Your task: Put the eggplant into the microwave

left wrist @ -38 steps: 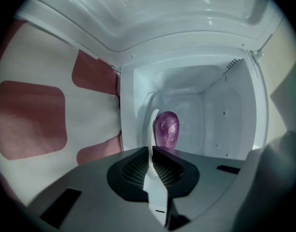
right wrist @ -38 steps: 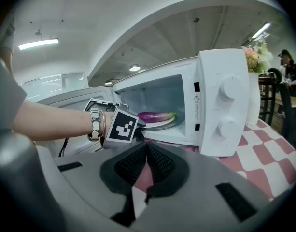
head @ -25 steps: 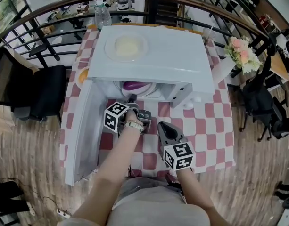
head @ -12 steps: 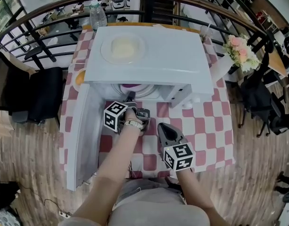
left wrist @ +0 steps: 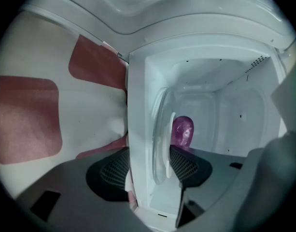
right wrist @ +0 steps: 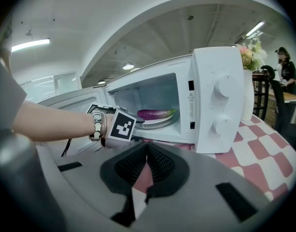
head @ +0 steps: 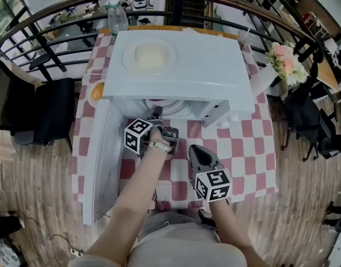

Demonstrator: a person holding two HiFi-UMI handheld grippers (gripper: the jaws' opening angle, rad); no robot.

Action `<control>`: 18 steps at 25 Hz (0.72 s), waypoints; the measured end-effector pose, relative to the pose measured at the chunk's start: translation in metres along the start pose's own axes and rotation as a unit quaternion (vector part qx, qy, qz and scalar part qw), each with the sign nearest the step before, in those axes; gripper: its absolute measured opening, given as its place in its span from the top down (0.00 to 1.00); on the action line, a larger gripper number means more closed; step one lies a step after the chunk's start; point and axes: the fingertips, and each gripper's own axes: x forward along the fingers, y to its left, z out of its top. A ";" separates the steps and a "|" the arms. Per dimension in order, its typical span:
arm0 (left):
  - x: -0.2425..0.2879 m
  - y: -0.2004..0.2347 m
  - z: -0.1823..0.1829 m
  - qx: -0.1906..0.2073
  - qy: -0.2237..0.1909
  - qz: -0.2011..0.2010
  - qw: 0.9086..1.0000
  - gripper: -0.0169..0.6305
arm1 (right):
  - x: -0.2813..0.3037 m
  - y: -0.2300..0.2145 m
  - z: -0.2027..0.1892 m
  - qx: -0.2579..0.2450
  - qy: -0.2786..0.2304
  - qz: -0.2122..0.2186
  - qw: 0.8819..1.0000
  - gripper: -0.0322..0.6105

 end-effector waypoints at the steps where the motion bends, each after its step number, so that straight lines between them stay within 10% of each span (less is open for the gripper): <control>1: -0.001 0.000 0.000 0.001 0.002 -0.001 1.000 0.58 | -0.001 0.000 0.001 -0.001 -0.002 -0.001 1.000 0.91; 18: -0.054 -0.032 -0.021 0.033 -0.008 -0.072 0.997 0.74 | -0.033 0.007 0.032 -0.021 -0.047 0.013 0.999 0.91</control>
